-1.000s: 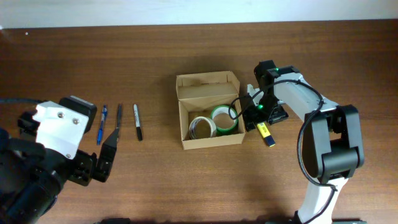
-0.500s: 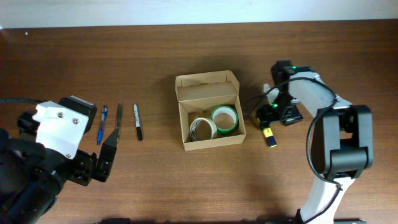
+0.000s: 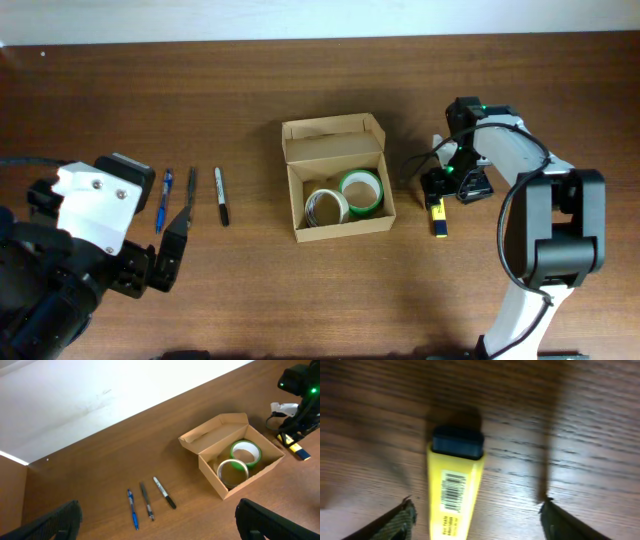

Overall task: Pack container
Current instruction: 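Lower the right gripper and grasp the yellow highlighter upright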

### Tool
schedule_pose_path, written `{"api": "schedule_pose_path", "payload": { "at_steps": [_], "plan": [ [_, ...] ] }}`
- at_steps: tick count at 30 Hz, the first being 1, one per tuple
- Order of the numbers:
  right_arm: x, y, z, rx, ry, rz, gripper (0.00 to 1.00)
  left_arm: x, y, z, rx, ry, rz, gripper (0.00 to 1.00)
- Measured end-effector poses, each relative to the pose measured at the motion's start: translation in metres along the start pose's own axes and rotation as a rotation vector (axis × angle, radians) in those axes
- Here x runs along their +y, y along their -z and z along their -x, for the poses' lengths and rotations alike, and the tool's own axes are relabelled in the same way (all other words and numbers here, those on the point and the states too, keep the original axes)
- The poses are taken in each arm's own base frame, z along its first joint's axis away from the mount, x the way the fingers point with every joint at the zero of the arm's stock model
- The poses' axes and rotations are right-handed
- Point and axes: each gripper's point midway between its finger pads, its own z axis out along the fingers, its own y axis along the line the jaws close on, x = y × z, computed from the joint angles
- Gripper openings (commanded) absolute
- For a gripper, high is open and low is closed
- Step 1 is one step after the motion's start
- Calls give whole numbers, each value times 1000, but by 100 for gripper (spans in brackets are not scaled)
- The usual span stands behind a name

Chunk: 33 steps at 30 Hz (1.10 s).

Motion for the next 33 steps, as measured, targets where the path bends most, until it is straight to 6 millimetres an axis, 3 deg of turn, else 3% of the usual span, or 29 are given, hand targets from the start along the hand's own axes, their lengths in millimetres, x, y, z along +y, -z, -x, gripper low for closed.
{"api": "schedule_pose_path", "payload": {
  "at_steps": [7,27,28,31,33],
  "plan": [
    [8,0,1,-2,14,13,38,1,0,0,2,0,6,99],
    [8,-6,4,-20,-11,14,40,1,0,0,3,0,6,99],
    [8,-6,4,-20,-11,14,34,1,0,0,2,0,6,99],
    [7,-7,5,-23,-8,12,6,1,0,0,2,0,6,99],
    [8,-6,5,-24,-14,13,4,1,0,0,3,0,6,99]
  ]
}}
